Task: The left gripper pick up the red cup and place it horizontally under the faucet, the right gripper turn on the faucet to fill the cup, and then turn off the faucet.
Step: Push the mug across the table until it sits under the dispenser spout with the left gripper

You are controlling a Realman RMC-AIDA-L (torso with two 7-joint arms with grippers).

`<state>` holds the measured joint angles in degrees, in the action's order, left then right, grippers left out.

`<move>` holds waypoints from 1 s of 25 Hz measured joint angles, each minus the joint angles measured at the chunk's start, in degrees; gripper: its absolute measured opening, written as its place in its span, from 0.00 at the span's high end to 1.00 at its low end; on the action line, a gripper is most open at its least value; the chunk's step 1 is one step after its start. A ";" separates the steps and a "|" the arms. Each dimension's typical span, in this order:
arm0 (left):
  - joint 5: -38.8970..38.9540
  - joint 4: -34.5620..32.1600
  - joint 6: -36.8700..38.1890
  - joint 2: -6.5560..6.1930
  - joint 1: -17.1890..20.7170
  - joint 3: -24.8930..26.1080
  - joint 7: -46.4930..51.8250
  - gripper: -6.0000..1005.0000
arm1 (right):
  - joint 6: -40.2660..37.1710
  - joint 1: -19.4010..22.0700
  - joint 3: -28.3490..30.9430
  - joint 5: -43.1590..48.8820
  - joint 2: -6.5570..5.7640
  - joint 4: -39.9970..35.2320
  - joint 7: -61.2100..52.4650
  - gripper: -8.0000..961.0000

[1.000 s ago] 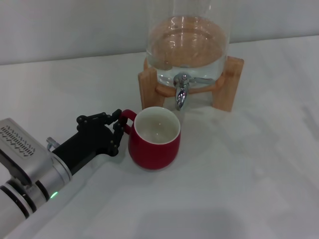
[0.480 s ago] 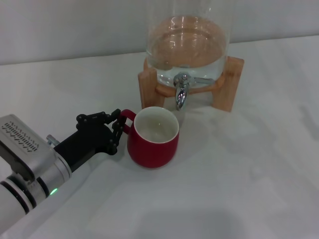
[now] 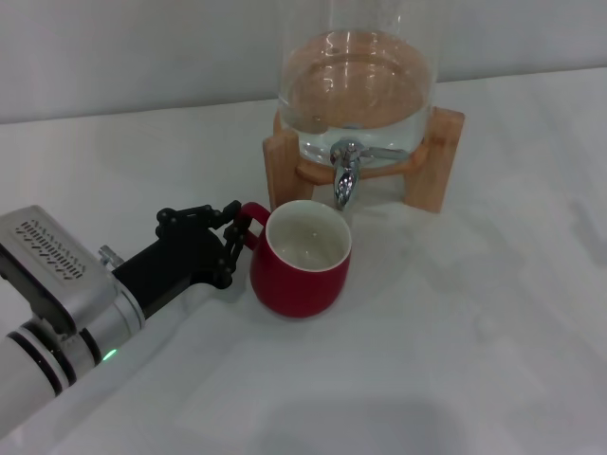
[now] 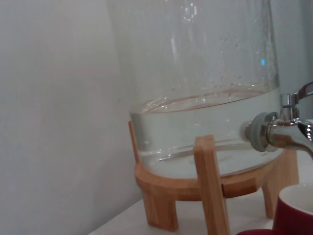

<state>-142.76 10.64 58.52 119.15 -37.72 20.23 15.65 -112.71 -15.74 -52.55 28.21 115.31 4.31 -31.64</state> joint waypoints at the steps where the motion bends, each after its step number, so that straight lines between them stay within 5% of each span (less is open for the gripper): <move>1: -0.14 0.00 0.00 0.02 -0.15 -0.01 0.00 0.85 | -0.01 0.00 0.00 0.00 0.00 0.00 0.00 0.21; 25: -1.21 0.00 -0.27 0.21 -1.25 0.08 0.00 0.85 | -0.04 -0.09 0.00 0.00 0.00 -0.01 0.00 0.21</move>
<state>-143.97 10.64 58.25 119.36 -38.98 20.31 15.65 -112.76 -15.82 -52.55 28.21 115.32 4.30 -31.64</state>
